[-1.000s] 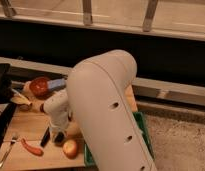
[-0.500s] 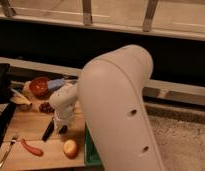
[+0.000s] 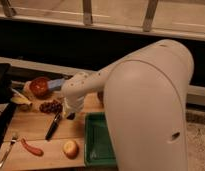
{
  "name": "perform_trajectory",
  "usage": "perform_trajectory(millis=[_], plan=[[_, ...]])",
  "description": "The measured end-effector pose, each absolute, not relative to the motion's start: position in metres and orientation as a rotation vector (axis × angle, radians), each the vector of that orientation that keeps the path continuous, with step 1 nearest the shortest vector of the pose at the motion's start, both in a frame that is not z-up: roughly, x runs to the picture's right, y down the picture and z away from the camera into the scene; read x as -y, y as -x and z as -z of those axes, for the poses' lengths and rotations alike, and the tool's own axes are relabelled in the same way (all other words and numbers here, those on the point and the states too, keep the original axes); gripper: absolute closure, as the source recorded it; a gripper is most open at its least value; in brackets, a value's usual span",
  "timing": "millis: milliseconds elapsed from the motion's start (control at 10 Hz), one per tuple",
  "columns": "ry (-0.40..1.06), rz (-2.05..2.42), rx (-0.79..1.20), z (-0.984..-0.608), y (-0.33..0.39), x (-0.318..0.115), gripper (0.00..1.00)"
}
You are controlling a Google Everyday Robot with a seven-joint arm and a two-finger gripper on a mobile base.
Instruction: Wipe purple bowl with eraser
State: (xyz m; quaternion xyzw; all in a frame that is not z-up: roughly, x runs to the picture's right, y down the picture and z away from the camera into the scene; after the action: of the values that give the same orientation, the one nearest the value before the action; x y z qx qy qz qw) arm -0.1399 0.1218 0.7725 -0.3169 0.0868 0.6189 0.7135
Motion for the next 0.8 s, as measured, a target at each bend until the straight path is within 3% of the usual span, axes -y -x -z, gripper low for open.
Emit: perform_trajectory(millis=[500,800], plan=[[0.831,-1.431,-0.01,-0.795,0.085,-0.053,1.0],[1.023,-1.363,0.171,-0.807,0.042,-0.023,1.0]])
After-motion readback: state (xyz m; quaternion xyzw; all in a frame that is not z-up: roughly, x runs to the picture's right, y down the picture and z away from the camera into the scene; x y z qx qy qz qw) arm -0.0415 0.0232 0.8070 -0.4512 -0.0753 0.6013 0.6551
